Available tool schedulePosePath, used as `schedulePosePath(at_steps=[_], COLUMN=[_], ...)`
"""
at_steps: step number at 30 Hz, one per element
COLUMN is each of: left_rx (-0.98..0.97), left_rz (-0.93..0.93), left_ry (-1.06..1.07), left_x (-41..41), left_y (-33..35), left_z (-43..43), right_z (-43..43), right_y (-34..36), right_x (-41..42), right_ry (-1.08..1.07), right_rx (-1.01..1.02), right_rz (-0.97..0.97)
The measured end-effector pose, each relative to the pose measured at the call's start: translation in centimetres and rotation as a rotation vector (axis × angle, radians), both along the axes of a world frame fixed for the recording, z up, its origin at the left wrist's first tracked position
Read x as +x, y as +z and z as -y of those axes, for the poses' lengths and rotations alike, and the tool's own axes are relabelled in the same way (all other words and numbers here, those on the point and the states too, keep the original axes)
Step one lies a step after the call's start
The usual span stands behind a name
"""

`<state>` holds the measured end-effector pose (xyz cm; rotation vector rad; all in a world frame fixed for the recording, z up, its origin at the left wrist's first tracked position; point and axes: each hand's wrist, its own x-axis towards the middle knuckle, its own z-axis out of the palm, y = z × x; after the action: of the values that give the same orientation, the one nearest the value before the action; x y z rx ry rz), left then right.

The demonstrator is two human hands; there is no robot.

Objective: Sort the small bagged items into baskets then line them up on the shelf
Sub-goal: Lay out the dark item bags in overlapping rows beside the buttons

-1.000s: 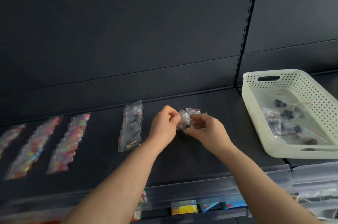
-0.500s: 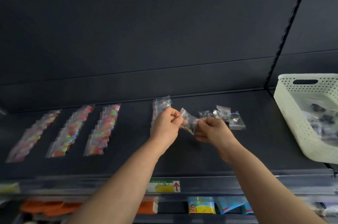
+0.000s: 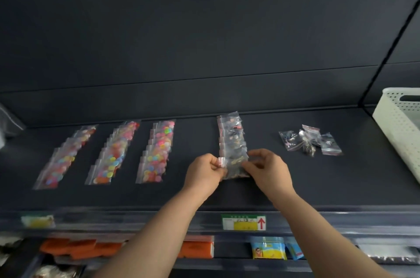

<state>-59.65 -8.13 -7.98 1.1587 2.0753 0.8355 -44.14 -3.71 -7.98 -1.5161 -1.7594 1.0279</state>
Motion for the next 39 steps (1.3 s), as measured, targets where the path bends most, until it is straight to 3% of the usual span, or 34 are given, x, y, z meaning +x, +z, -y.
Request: schedulePosePath(at_steps=[6,15,20,23,29,39], left_rx=[-0.074,-0.109,-0.016,0.093,0.0,-0.212], left_rz=[-0.302,-0.357,-0.524,-0.498,-0.41,-0.452], left_ry=[-0.075,-0.076,-0.064,-0.093,-0.291,-0.119], left_x=[-0.2,-0.8,1.8,4.6,10.5,14.3], left_y=[0.1,0.9,2.5,3.5,3.6,2.0], left_z=[-1.2,-1.2,-1.5,-3.2,-7.8,-13.6], right_z=[0.5,0.3,0.0,-1.1,-4.0,-5.6], right_y=[-0.4,-0.4,0.5,1.2,2.0,1.7], right_x=[-0.5,-0.5,1.1,3.8,10.8,14.2], right_ry=[-0.016,0.098,0.156,0.118,0.03,0.064], right_rx=[0.128,0.23,0.29,0.339,0.328,0.284], right_rz=[0.169,0.397,0.45,0.513,0.763,0.712])
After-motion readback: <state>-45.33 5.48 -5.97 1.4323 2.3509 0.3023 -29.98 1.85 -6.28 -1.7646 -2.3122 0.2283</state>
